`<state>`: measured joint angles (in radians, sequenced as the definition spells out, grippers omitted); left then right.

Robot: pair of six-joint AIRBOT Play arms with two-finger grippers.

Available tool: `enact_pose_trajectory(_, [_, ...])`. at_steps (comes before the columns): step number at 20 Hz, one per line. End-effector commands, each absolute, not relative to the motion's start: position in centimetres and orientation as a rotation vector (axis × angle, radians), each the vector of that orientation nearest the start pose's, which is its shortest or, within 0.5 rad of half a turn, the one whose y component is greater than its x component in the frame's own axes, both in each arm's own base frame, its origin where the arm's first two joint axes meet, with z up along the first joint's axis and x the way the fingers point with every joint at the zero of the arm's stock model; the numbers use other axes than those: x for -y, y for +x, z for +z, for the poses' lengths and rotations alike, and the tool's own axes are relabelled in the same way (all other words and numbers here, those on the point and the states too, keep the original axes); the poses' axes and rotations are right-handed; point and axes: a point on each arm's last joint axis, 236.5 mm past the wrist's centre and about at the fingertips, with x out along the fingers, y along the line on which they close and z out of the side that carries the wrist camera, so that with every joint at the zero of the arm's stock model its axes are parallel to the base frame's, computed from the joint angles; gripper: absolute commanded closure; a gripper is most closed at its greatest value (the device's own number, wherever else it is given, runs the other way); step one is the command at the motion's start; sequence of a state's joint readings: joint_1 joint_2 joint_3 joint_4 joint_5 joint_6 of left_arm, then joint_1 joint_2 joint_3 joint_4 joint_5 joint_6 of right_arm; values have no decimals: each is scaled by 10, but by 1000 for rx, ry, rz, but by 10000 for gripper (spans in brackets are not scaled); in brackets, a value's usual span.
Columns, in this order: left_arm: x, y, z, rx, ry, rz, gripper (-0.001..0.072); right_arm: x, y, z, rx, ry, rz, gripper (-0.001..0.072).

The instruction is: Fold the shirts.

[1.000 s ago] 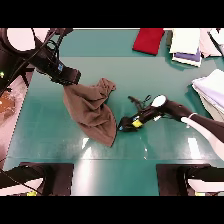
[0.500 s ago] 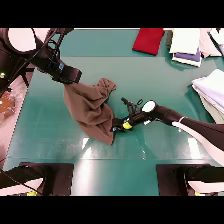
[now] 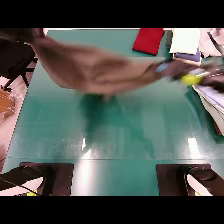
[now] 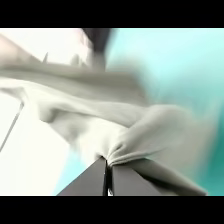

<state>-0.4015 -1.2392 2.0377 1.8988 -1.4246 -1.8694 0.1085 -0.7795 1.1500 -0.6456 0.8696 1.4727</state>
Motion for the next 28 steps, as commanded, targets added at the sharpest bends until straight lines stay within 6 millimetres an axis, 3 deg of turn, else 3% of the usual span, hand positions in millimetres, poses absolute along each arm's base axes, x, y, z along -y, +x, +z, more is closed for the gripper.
enact_pose_trajectory(1, [98,397,401,-408,-237,-54,679,-110,274,427,-150,463,497,692])
enact_pose_trajectory(3, [144,390,410,-412,-322,-244,680,-97,250,462,-80,378,450,691])
enact_pose_trajectory(5, [177,378,420,-407,-349,-397,680,-86,233,483,-34,313,391,691])
enact_pose_trajectory(9, [183,340,438,-405,-376,-485,680,-78,202,484,-93,207,274,691])
enact_pose_trajectory(11, [182,328,445,-392,-376,-501,680,-81,204,485,-98,256,284,691])
enact_pose_trajectory(12, [182,328,443,-398,-373,-500,680,-79,211,476,-123,290,294,691])
enact_pose_trajectory(14, [185,337,425,-442,-355,-490,680,-75,237,430,-258,421,331,691])
enact_pose_trajectory(17, [196,365,368,-569,-330,-459,681,-81,275,321,-480,637,386,691])
enact_pose_trajectory(21, [224,429,245,-805,-243,-419,680,-98,319,160,-666,809,283,691])
enact_pose_trajectory(23, [237,462,178,-909,-207,-400,680,-101,337,99,-756,838,215,691])
enact_pose_trajectory(25, [253,490,110,-992,-203,-392,680,-96,351,55,-846,851,149,691])
enact_pose_trajectory(26, [257,502,86,-1008,-208,-380,679,-92,357,43,-878,864,123,691])
enact_pose_trajectory(28, [256,521,57,-1011,-221,-355,678,-83,370,32,-912,872,95,691])
